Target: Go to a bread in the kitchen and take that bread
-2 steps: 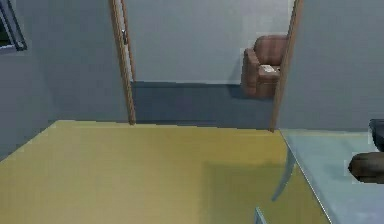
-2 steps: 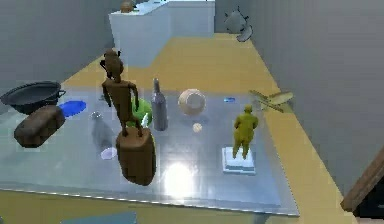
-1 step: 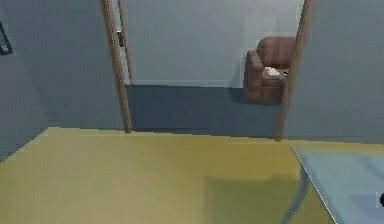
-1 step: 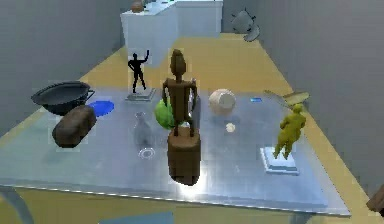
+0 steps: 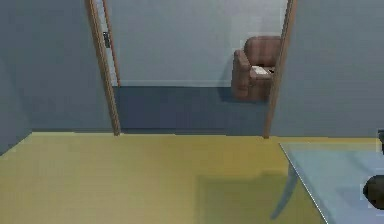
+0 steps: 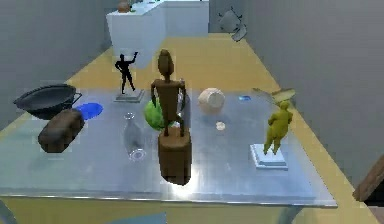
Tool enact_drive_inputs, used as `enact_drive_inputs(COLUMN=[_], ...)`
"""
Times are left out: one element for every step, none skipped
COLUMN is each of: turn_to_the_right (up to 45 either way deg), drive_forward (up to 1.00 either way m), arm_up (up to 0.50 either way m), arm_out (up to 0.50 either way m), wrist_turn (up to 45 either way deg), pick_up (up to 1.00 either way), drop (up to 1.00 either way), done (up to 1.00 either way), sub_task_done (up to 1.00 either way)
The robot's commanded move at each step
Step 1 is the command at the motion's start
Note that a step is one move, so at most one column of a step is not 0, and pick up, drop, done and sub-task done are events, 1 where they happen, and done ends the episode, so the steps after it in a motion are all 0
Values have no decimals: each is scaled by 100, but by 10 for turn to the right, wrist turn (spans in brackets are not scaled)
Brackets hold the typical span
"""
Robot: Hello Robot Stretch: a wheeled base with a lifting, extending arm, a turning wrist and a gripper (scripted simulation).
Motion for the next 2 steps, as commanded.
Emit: enact_drive_inputs(turn_to_the_right=[0, 270], drive_forward=[45, 0], arm_up=[0, 0], arm_out=[0, 0], wrist_turn=[0, 0], pick_up=[0, 0], drop=[0, 0], done=[0, 0], sub_task_done=[0, 0])
